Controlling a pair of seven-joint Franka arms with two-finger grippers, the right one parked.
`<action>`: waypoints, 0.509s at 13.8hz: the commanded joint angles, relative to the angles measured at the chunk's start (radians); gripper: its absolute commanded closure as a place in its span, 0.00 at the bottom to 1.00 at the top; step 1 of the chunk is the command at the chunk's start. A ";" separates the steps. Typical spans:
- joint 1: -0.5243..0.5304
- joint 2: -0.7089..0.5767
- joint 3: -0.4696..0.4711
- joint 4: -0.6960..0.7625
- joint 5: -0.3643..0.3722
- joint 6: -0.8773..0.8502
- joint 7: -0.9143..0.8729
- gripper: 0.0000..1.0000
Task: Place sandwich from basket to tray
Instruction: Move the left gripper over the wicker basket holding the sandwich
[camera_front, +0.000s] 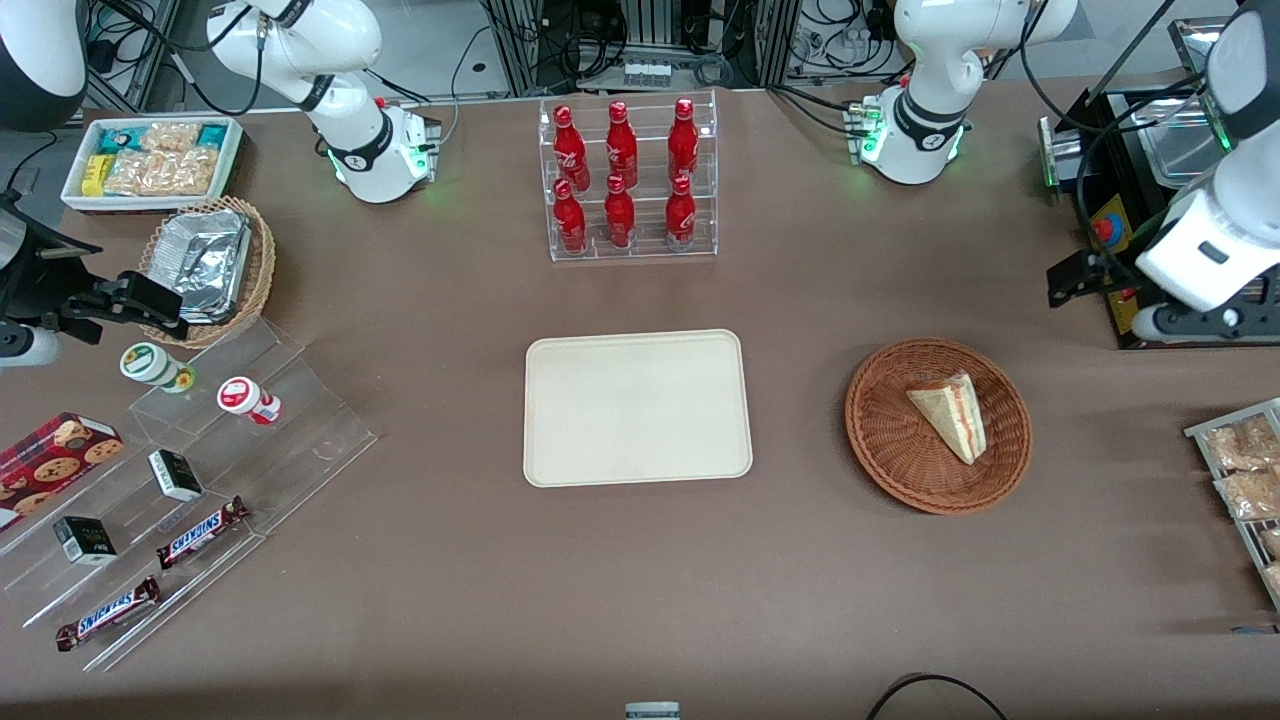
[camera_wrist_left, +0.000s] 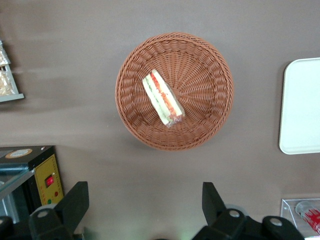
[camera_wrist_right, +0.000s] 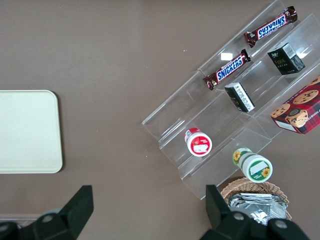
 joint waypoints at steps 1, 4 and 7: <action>-0.003 -0.009 0.000 -0.126 -0.010 0.130 0.012 0.00; -0.005 0.002 0.000 -0.253 -0.010 0.274 0.009 0.00; -0.005 0.012 -0.001 -0.411 -0.010 0.490 -0.006 0.00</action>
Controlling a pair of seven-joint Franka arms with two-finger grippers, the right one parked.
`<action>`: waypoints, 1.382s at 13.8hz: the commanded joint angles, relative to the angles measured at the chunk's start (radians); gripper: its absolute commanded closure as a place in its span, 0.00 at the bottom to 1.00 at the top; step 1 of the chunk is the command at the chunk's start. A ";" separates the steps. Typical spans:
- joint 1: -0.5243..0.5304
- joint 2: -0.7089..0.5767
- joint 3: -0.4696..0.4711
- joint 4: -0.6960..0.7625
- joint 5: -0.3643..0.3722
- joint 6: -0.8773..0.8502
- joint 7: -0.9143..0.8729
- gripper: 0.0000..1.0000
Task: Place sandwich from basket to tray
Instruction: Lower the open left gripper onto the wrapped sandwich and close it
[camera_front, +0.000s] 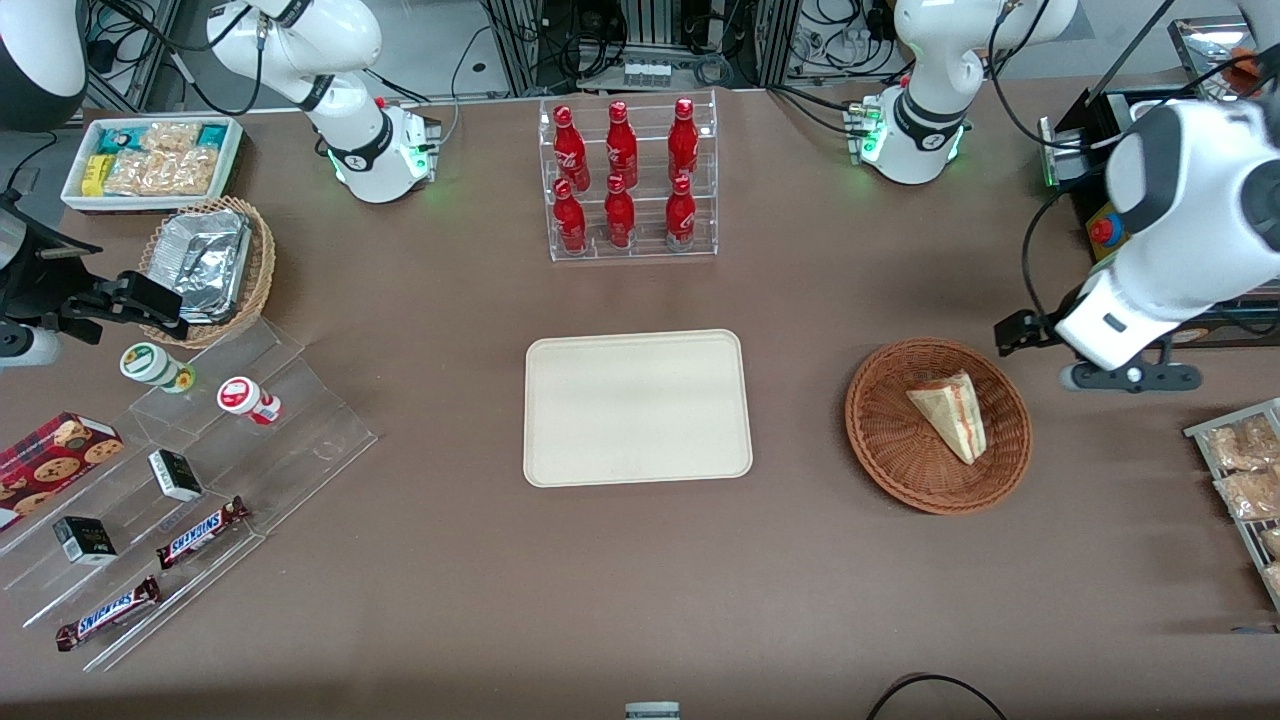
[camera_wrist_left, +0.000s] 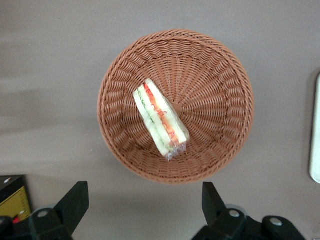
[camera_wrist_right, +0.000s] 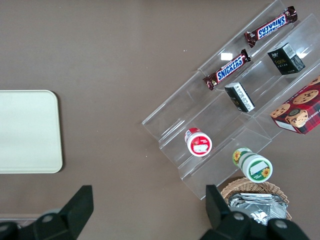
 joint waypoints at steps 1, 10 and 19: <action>-0.007 -0.002 -0.002 -0.146 -0.011 0.182 -0.010 0.00; -0.030 0.151 -0.025 -0.163 -0.011 0.364 -0.436 0.00; -0.022 0.243 -0.022 -0.165 -0.008 0.390 -0.526 0.00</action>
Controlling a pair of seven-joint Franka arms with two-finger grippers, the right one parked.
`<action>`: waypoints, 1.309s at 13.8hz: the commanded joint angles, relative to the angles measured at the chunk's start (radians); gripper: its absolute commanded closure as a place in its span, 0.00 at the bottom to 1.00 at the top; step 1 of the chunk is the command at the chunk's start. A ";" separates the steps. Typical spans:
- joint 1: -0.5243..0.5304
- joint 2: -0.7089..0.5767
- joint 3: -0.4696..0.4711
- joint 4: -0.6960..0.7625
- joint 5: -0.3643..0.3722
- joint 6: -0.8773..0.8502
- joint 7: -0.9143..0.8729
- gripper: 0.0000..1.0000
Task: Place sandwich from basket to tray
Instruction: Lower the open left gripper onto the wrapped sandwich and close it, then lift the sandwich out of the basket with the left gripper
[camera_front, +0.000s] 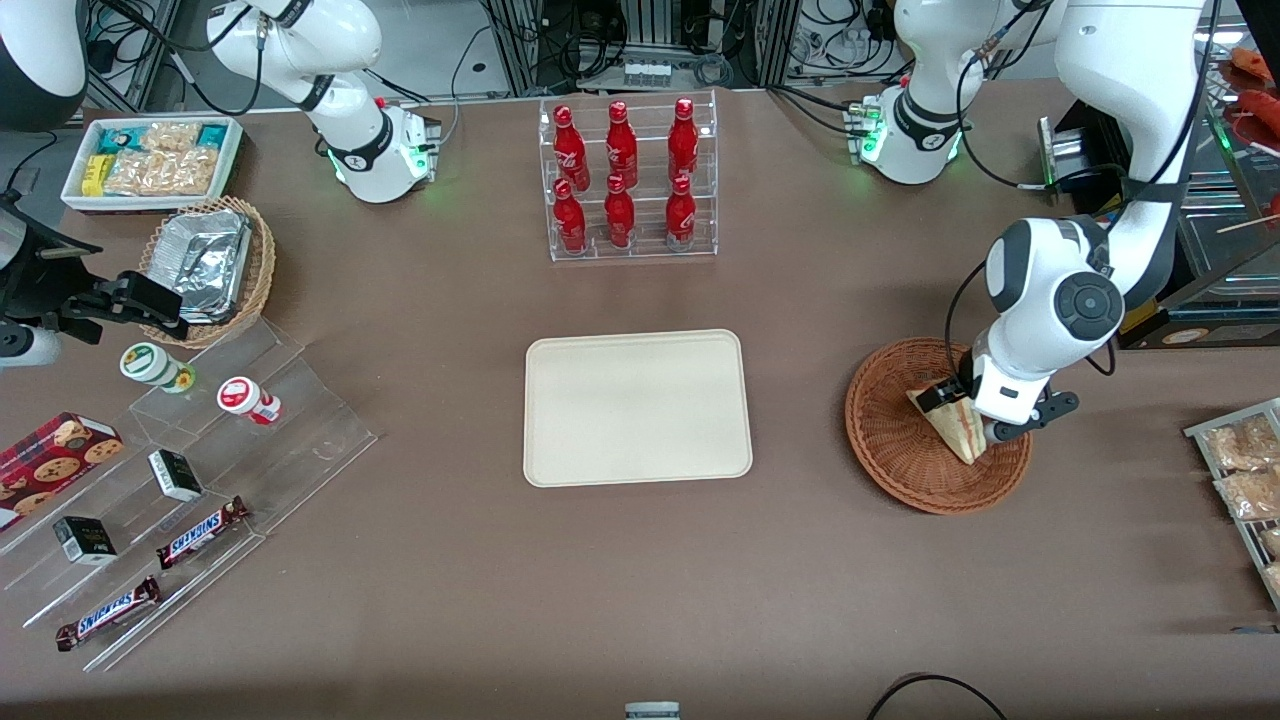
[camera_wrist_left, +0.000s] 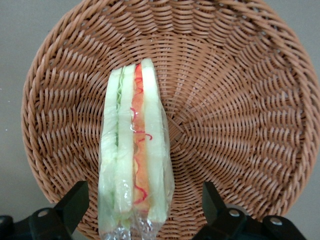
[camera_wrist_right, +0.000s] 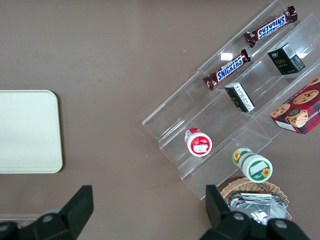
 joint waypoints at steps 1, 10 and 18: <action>0.004 0.028 0.001 0.006 -0.006 0.016 -0.015 0.00; -0.003 -0.009 -0.002 0.099 0.005 -0.129 -0.001 1.00; -0.007 0.034 -0.228 0.305 0.005 -0.272 -0.106 1.00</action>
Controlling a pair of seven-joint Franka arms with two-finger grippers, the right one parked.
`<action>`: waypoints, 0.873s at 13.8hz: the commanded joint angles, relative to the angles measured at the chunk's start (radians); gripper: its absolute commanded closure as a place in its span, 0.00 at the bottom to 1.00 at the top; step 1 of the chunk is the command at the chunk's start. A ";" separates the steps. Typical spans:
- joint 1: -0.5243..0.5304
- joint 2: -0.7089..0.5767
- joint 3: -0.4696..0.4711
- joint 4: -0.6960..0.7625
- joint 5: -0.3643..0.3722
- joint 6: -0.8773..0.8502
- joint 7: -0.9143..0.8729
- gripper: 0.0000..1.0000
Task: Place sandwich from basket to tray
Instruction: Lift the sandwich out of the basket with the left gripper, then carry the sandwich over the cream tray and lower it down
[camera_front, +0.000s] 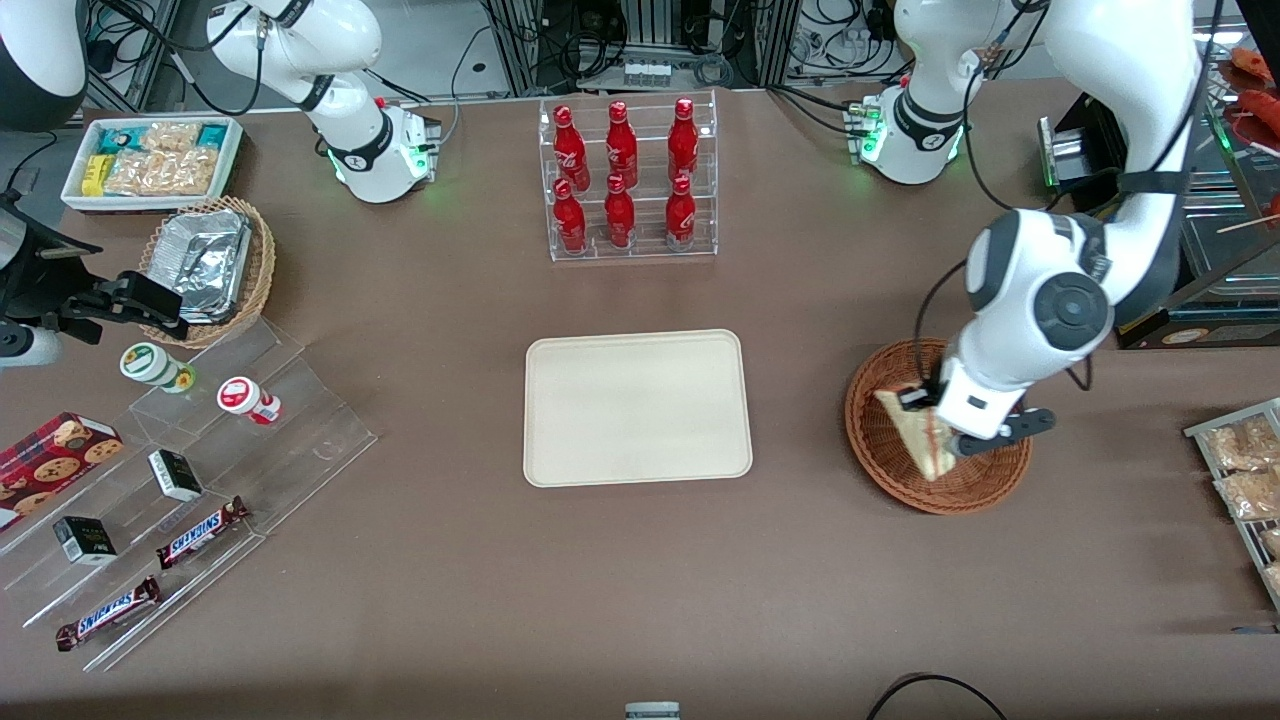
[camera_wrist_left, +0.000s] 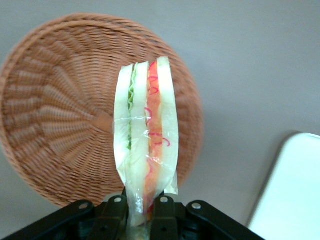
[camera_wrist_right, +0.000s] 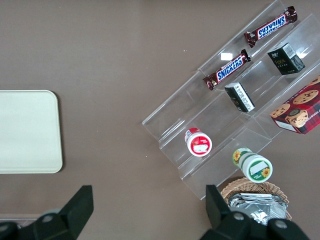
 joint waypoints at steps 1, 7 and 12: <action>-0.002 0.052 -0.102 0.071 0.007 -0.020 -0.075 1.00; -0.212 0.285 -0.181 0.298 0.134 -0.020 -0.204 1.00; -0.380 0.469 -0.178 0.497 0.247 -0.023 -0.428 1.00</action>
